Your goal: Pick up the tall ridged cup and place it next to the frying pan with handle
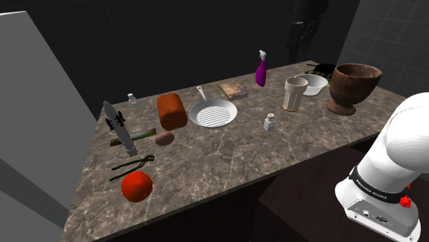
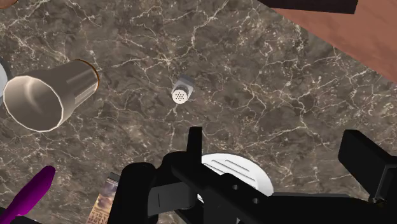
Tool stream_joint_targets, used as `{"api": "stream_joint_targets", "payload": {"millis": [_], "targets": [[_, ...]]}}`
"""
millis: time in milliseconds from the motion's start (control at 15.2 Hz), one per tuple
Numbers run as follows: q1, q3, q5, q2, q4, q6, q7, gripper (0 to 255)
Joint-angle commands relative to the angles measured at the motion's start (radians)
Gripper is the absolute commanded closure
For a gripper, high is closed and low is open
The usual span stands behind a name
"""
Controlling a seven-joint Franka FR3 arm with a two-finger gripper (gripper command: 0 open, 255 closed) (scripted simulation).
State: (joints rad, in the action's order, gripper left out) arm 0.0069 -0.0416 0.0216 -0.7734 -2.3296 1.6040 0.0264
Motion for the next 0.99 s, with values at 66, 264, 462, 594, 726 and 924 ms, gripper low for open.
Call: {"api": "stream_joint_targets", "payload": {"millis": [66, 264, 462, 594, 726, 924], "targets": [[-0.006, 0.016, 0.011, 0.005, -0.018, 0.024, 0.016, 0], [-0.027, 0.064, 0.043, 0.029, -0.066, 0.100, 0.064, 0], [-0.048, 0.114, 0.074, 0.066, -0.104, 0.178, 0.111, 0], [-0.063, 0.147, 0.094, 0.097, -0.122, 0.231, 0.141, 0], [-0.077, 0.180, 0.112, 0.134, -0.136, 0.285, 0.172, 0], [-0.095, 0.231, 0.134, 0.200, -0.146, 0.367, 0.218, 0]]}}
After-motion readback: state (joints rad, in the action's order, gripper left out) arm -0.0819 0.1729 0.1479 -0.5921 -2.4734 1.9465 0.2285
